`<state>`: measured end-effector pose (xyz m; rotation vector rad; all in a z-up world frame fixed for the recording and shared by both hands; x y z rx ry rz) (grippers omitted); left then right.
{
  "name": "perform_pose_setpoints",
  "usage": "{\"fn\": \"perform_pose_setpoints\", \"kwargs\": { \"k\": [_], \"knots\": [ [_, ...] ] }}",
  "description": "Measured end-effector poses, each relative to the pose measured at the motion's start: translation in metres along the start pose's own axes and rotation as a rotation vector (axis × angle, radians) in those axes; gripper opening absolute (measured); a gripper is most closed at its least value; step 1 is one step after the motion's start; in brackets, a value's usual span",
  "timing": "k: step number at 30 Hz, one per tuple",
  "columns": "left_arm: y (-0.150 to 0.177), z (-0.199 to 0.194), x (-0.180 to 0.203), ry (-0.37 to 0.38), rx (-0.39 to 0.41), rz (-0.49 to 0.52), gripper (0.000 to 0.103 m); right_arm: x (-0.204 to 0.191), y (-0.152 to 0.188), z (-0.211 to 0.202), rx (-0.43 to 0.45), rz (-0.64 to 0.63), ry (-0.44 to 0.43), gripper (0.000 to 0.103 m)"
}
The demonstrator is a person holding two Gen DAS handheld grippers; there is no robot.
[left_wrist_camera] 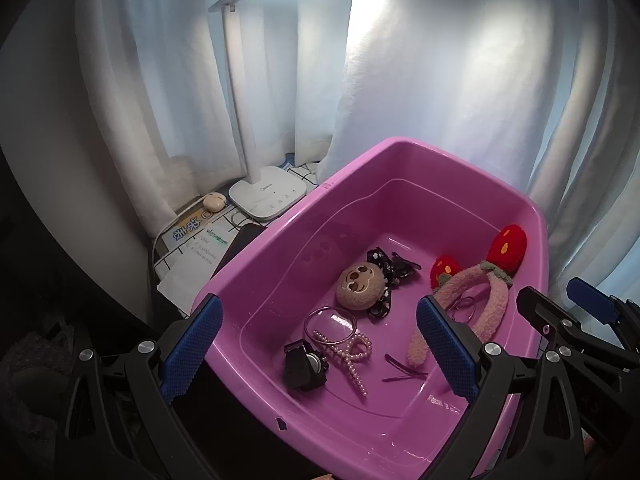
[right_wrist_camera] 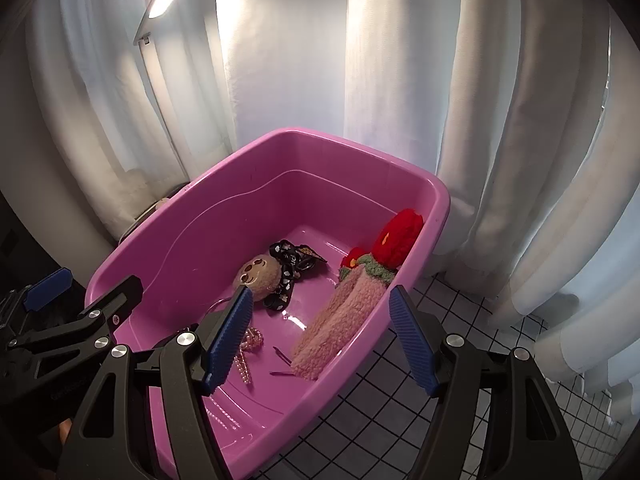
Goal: Organize jewelry
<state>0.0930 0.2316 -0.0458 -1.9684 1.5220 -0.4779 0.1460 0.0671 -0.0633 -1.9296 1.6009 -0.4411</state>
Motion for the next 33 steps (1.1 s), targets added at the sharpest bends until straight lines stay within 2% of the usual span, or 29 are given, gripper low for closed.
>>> {"fn": "perform_pose_setpoints", "kwargs": {
  "k": [12, 33],
  "knots": [
    [0.001, -0.004, -0.009, -0.016, -0.007, -0.03, 0.096, 0.001, 0.0, -0.005, 0.009, -0.002, 0.008, 0.068],
    [0.002, -0.008, -0.012, -0.049, -0.003, -0.02, 0.096, 0.006, 0.003, -0.008, 0.013, -0.006, 0.017, 0.068]
  ]
}}
Point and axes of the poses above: each gripper's, at about its wrist camera, not at the fingertips, and z roughly the way its jaws point, x to its right, y to its underside, the point moved 9 cm from there along z, roughly the way its jaws point, and after that the axes turned 6 degrees about z, right-handed, at the moved point
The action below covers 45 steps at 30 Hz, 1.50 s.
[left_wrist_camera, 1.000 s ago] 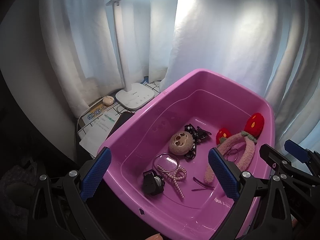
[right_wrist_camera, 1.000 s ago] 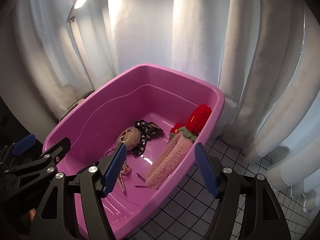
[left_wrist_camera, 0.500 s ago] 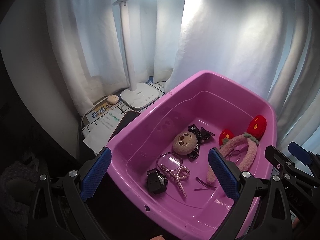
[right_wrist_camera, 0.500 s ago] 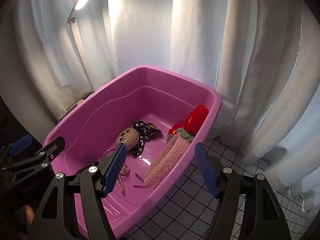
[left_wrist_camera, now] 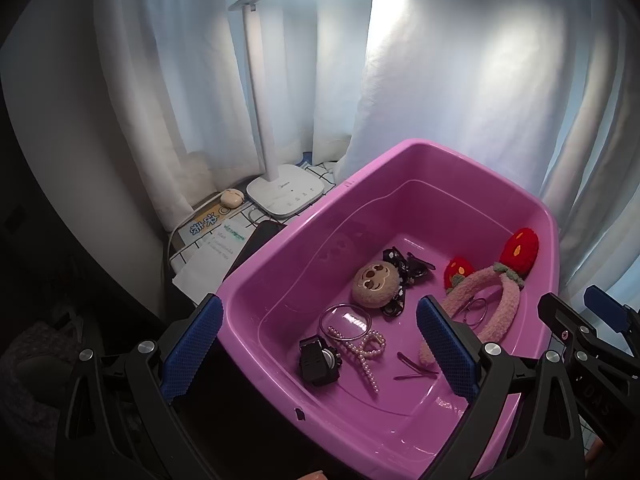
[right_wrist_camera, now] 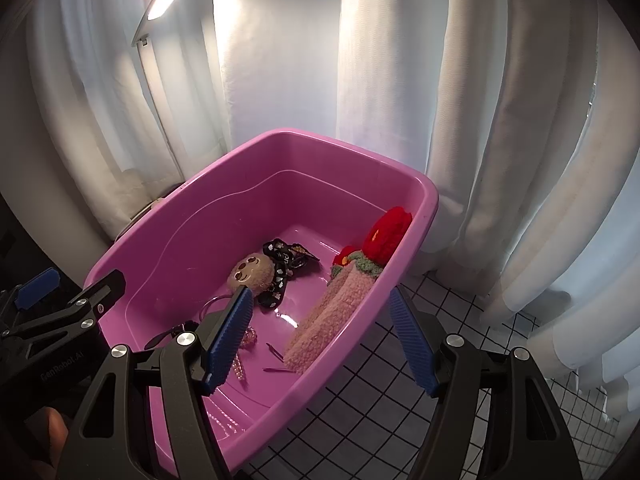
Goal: Organize jewelry
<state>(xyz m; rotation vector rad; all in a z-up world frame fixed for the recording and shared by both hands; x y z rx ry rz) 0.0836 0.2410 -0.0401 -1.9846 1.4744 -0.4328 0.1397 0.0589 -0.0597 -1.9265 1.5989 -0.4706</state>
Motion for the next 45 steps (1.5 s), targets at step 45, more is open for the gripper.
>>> {"fn": "perform_pose_setpoints", "kwargs": {
  "k": [45],
  "knots": [
    [0.0041, 0.0005, -0.0082, -0.014, 0.006, 0.011, 0.097, -0.0074, 0.0046, -0.0014, 0.001, -0.009, 0.012, 0.068]
  ]
}}
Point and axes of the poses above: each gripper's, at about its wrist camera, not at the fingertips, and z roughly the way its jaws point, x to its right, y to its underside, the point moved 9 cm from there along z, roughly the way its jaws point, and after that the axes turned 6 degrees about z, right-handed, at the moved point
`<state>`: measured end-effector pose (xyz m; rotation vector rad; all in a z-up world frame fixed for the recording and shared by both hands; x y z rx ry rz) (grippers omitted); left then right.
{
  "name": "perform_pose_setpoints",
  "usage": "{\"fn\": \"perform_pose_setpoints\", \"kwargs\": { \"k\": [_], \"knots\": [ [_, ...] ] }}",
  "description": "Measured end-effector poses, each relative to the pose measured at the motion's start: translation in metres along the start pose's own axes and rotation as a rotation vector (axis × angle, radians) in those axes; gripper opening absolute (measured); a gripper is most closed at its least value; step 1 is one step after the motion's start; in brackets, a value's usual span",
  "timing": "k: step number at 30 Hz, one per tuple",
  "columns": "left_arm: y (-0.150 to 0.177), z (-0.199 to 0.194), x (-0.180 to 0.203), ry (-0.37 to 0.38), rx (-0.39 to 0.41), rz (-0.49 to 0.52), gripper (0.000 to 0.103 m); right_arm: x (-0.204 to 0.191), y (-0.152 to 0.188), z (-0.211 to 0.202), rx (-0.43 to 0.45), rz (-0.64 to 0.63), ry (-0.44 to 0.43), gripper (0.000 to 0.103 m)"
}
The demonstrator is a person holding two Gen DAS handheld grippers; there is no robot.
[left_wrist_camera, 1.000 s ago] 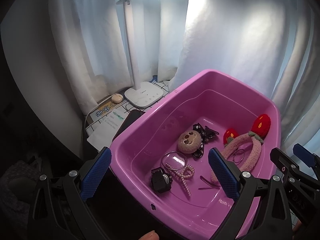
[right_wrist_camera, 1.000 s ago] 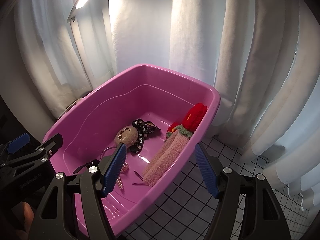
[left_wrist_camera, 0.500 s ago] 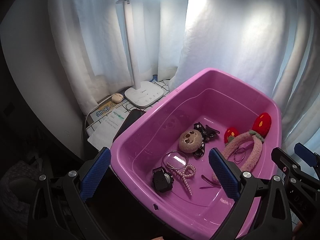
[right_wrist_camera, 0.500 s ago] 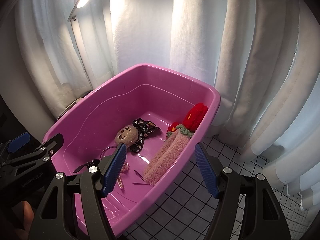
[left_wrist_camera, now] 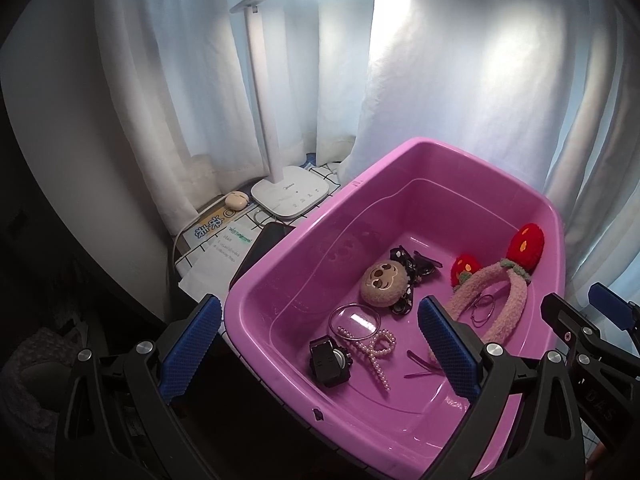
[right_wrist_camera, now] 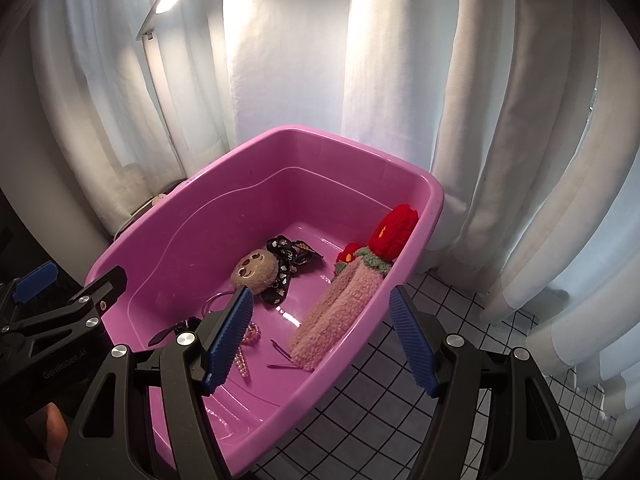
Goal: Organize jewelry
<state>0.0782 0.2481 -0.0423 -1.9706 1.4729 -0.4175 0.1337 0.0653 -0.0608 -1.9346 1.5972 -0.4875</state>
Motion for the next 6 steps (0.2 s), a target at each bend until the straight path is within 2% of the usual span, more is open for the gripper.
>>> {"fn": "perform_pose_setpoints", "kwargs": {
  "k": [6],
  "knots": [
    [-0.0012, 0.0018, -0.0041, 0.004, -0.009, -0.008, 0.097, -0.0005, -0.0001, 0.0002, -0.001, -0.001, 0.001, 0.068]
  ]
}}
Point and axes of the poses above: each gripper's, at about its wrist camera, not at the fingertips, and z roughly the way its jaws point, x to its right, y to its underside, the point moved 9 cm from there along z, roughly the way its jaws point, and after that the axes turned 6 degrees about z, right-handed, at the moved point
